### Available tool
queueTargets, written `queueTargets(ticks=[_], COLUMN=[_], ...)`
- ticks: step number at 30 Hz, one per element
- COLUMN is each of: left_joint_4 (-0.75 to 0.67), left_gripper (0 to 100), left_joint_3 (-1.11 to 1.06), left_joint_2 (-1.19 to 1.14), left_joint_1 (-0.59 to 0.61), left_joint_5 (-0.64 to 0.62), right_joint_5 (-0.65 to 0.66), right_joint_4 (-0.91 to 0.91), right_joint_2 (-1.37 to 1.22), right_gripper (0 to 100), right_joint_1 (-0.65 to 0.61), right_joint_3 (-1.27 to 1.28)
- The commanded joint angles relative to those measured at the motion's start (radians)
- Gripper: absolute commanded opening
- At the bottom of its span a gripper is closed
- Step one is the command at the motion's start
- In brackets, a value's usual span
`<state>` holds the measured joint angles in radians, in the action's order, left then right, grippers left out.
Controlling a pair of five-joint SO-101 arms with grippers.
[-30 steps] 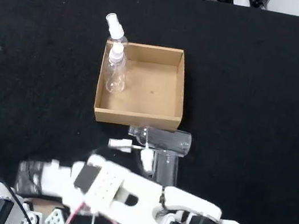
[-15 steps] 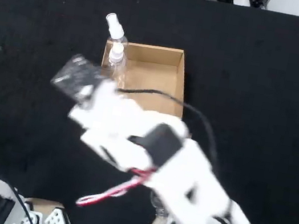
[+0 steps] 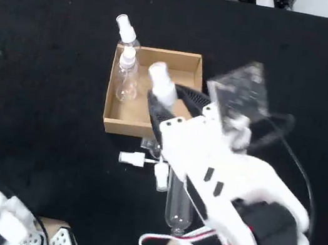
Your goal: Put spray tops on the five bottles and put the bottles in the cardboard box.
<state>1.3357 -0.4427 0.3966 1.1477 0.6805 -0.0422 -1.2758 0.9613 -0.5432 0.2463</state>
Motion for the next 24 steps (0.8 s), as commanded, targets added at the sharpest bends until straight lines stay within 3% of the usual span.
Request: queueTargets(ticks=[1, 6, 14, 20, 24], left_joint_4=[-0.155, -0.232, -0.384, -0.598, -0.7], left_gripper=[3, 3, 3, 3, 3], left_joint_3=[-0.274, -0.443, -0.565, -0.711, -0.842], left_joint_2=[0.45, 0.809, 1.051, 1.203, 1.292], left_joint_1=[-0.283, -0.559, -0.832, -1.135, -1.182], left_joint_5=[-0.255, -0.439, -0.649, -0.674, -0.681], right_joint_5=[-0.074, -0.106, -0.109, -0.11, -0.109], right_joint_4=[0.146, 0.247, 0.353, 0.45, 0.454], right_joint_2=[0.058, 0.064, 0.056, 0.099, 0.139], right_gripper=[1.2, 1.2, 1.1, 1.1, 1.1], right_joint_1=[0.021, 0.026, 0.021, 0.028, 0.028], right_joint_3=[-0.036, -0.01, -0.008, 0.022, 0.022])
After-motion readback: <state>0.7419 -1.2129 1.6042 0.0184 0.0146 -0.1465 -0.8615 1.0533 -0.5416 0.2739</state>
